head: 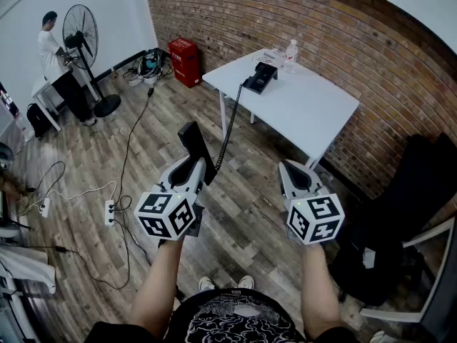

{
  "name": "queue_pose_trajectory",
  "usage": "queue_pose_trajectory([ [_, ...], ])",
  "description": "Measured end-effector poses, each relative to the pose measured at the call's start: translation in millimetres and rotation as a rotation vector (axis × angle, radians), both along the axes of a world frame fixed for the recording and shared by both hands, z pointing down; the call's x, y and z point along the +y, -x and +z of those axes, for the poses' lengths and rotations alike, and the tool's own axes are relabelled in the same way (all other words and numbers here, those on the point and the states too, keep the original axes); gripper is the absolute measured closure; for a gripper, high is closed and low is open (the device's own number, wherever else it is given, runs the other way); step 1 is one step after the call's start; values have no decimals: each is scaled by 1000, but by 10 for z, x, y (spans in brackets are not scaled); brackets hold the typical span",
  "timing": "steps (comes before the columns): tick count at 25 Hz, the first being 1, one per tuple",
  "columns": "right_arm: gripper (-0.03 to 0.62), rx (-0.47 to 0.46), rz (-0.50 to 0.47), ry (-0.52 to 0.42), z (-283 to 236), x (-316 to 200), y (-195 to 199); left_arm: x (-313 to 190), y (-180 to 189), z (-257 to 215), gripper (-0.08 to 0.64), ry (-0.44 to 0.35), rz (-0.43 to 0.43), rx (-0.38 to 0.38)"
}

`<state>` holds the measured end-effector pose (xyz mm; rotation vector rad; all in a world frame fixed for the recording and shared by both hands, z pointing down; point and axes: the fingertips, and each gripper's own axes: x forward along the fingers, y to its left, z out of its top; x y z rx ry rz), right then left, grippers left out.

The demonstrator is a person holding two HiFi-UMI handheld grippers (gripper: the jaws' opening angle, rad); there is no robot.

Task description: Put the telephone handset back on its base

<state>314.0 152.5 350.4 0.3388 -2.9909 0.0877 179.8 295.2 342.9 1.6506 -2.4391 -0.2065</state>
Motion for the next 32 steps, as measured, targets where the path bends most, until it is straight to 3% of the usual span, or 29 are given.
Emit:
queue_pose_trajectory([
  [11, 591, -10, -17, 23, 89, -353, -145, -302, -110, 79, 486, 25, -27, -6],
  [18, 591, -7, -15, 28, 144, -564, -43, -493, 17, 163, 486, 34, -31, 2],
  [25, 591, 14, 10, 27, 250, -853, 305, -812, 425, 274, 486, 29, -7, 17],
  [32, 591, 42, 59, 32, 308, -1167, 986, -1207, 1166, 337, 486, 27, 45, 42],
])
